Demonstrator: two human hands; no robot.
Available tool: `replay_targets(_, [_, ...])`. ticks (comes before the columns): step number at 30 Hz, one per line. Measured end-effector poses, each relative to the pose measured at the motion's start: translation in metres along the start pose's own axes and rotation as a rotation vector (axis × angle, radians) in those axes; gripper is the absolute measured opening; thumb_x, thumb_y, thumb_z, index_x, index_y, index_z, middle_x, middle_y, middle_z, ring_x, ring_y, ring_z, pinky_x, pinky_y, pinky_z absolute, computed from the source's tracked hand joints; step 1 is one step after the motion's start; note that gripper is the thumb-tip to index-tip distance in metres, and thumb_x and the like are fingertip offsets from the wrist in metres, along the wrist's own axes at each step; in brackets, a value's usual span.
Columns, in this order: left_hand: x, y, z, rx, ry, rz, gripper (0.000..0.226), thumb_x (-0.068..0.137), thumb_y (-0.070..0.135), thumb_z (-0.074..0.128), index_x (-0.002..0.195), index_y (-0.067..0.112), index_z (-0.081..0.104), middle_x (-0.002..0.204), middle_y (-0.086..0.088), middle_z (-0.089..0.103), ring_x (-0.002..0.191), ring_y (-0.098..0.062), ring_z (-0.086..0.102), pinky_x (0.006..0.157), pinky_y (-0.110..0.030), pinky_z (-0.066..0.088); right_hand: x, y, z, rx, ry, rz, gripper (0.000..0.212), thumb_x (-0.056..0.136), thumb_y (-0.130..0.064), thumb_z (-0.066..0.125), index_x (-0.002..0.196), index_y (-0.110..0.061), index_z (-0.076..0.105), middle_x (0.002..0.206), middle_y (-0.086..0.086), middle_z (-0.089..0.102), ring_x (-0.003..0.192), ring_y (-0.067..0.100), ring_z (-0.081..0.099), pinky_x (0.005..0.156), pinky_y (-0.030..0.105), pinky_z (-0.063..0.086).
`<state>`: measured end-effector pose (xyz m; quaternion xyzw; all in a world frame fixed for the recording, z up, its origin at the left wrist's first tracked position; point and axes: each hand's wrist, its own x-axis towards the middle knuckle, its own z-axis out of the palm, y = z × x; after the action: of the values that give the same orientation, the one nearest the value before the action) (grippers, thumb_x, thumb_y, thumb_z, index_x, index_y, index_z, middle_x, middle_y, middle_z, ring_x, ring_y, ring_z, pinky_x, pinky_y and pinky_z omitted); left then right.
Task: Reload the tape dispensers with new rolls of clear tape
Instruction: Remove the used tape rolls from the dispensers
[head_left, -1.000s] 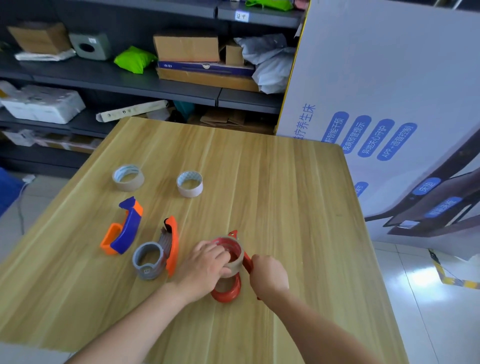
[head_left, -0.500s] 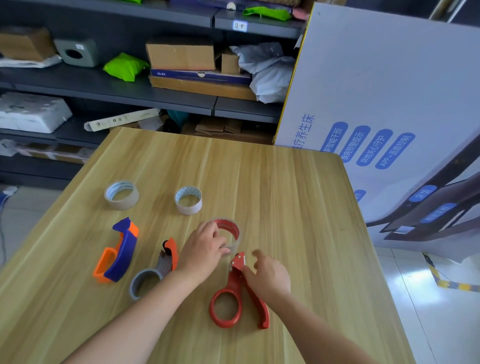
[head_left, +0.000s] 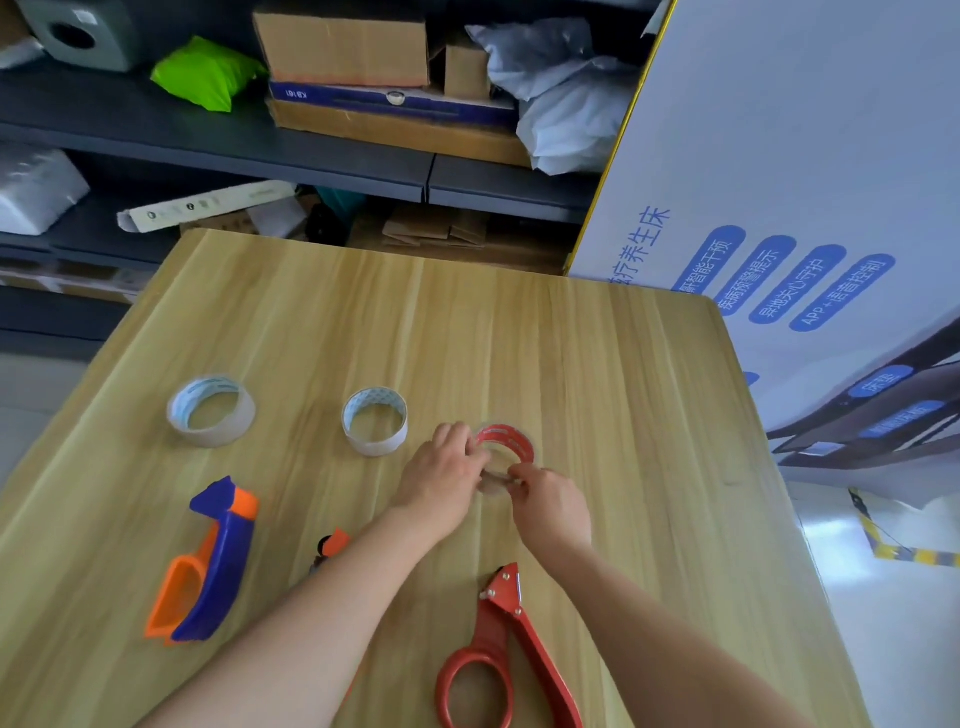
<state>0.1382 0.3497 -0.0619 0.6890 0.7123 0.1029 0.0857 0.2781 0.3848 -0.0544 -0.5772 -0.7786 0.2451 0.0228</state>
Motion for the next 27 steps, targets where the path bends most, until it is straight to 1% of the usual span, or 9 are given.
replay_targets(2, [0.009, -0.004, 0.009, 0.070, -0.106, -0.005, 0.052, 0.088, 0.002, 0.048, 0.137, 0.018, 0.042, 0.130, -0.007, 0.041, 0.123, -0.027, 0.037, 0.088, -0.032, 0.040, 0.012, 0.001, 0.004, -0.015, -0.003, 0.042, 0.027, 0.096, -0.016, 0.048, 0.112, -0.019, 0.069, 0.103, 0.010, 0.072, 0.094, 0.031, 0.065, 0.072, 0.035, 0.051])
replay_targets(3, [0.013, -0.006, 0.011, 0.097, -0.150, 0.000, 0.061, 0.088, 0.000, 0.045, 0.145, 0.016, 0.030, 0.137, -0.008, 0.037, 0.128, -0.027, 0.033, 0.095, -0.034, 0.039, 0.017, 0.002, 0.006, -0.025, -0.005, 0.056, 0.026, 0.095, -0.017, 0.048, 0.110, -0.019, 0.069, 0.102, 0.010, 0.072, 0.094, 0.031, 0.065, 0.071, 0.034, 0.051])
replay_targets(6, [0.021, -0.015, 0.018, 0.162, -0.242, 0.040, 0.074, 0.087, 0.000, 0.045, 0.152, 0.010, 0.009, 0.146, -0.009, 0.030, 0.135, -0.027, 0.026, 0.102, -0.039, 0.038, 0.028, 0.000, 0.008, -0.027, -0.016, 0.094, 0.026, 0.096, -0.016, 0.046, 0.113, -0.016, 0.066, 0.106, 0.010, 0.071, 0.098, 0.032, 0.065, 0.074, 0.034, 0.051])
replay_targets(9, [0.028, -0.026, 0.025, 0.200, -0.313, 0.047, 0.077, 0.091, 0.008, 0.049, 0.152, 0.007, 0.002, 0.145, -0.008, 0.033, 0.134, -0.026, 0.027, 0.102, -0.039, 0.039, 0.035, -0.004, 0.007, -0.024, -0.061, 0.106, 0.037, 0.098, -0.019, 0.047, 0.134, -0.012, 0.053, 0.123, 0.009, 0.066, 0.114, 0.029, 0.061, 0.087, 0.035, 0.050])
replay_targets(11, [0.029, -0.029, 0.023, 0.192, -0.338, 0.040, 0.077, 0.091, 0.012, 0.052, 0.152, 0.007, 0.004, 0.146, -0.007, 0.032, 0.135, -0.026, 0.026, 0.103, -0.040, 0.038, 0.035, -0.007, 0.005, -0.056, -0.118, 0.099, 0.044, 0.098, -0.022, 0.048, 0.140, -0.010, 0.045, 0.129, 0.009, 0.062, 0.120, 0.028, 0.058, 0.092, 0.035, 0.048])
replay_targets(14, [0.027, -0.029, 0.016, 0.185, -0.356, 0.031, 0.065, 0.093, 0.018, 0.054, 0.148, 0.004, 0.022, 0.148, -0.008, 0.030, 0.137, -0.025, 0.024, 0.106, -0.041, 0.037, 0.030, -0.010, -0.001, -0.100, -0.183, 0.103, 0.047, 0.098, -0.026, 0.049, 0.142, -0.011, 0.038, 0.123, 0.009, 0.063, 0.113, 0.028, 0.060, 0.086, 0.037, 0.051])
replay_targets(18, [0.015, -0.035, -0.002, 0.221, -0.319, -0.030, 0.042, 0.092, 0.021, 0.056, 0.132, 0.008, 0.046, 0.136, -0.006, 0.043, 0.129, -0.024, 0.034, 0.103, -0.038, 0.039, 0.023, -0.016, -0.013, -0.171, -0.199, 0.072, 0.048, 0.098, -0.030, 0.050, 0.140, -0.014, 0.034, 0.121, 0.008, 0.060, 0.107, 0.027, 0.061, 0.082, 0.040, 0.055])
replay_targets(23, [-0.016, -0.046, -0.040, 0.253, -0.273, -0.129, 0.038, 0.093, 0.017, 0.054, 0.130, 0.011, 0.048, 0.131, -0.004, 0.048, 0.127, -0.023, 0.038, 0.103, -0.038, 0.039, 0.005, -0.037, -0.030, -0.267, -0.229, -0.085, 0.043, 0.096, -0.032, 0.053, 0.135, -0.014, 0.048, 0.131, 0.007, 0.054, 0.115, 0.027, 0.057, 0.086, 0.039, 0.054])
replay_targets(27, [-0.056, -0.050, -0.074, 0.277, -0.185, -0.266, 0.035, 0.090, 0.016, 0.055, 0.124, 0.017, 0.050, 0.129, 0.002, 0.051, 0.128, -0.019, 0.041, 0.098, -0.035, 0.040, -0.021, -0.060, -0.040, -0.323, -0.210, -0.228, 0.047, 0.095, -0.035, 0.055, 0.137, -0.015, 0.048, 0.133, 0.007, 0.052, 0.119, 0.026, 0.054, 0.087, 0.039, 0.053])
